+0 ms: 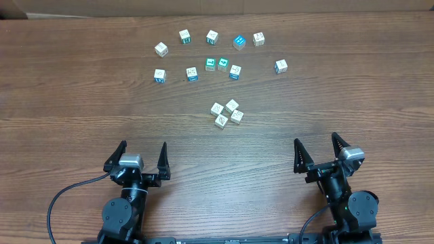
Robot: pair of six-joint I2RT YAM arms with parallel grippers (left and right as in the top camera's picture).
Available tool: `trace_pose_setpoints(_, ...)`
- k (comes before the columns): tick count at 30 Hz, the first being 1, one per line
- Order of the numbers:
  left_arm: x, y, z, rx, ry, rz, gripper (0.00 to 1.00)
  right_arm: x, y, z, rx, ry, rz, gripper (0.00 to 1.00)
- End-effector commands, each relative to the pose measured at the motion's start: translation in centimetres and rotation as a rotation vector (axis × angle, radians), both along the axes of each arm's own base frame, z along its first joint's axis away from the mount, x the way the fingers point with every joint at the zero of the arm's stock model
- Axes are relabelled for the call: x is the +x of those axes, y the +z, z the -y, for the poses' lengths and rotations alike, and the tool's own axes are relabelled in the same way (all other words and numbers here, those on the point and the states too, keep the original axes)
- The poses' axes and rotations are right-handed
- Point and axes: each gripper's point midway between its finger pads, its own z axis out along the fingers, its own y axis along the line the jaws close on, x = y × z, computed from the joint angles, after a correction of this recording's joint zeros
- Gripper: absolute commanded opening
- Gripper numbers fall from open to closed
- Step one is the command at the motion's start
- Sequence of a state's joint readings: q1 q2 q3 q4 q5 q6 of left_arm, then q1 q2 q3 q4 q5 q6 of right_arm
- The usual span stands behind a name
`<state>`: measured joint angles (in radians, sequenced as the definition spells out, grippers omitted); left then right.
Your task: Form a circle
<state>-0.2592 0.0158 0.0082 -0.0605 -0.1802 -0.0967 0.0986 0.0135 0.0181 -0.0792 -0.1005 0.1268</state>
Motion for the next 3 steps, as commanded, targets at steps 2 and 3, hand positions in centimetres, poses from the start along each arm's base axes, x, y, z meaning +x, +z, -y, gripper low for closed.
trace_pose_setpoints(2, -0.01, 0.11, -0.26, 0.016, 0.010, 0.010, 0.99, 0.01, -0.16, 0.08, 0.003, -0.004, 0.004, 1.00)
trace_pose_setpoints(3, -0.01, 0.11, -0.26, 0.016, 0.010, 0.010, 1.00, 0.01, -0.16, 0.08, 0.003, -0.004, 0.004, 1.00)
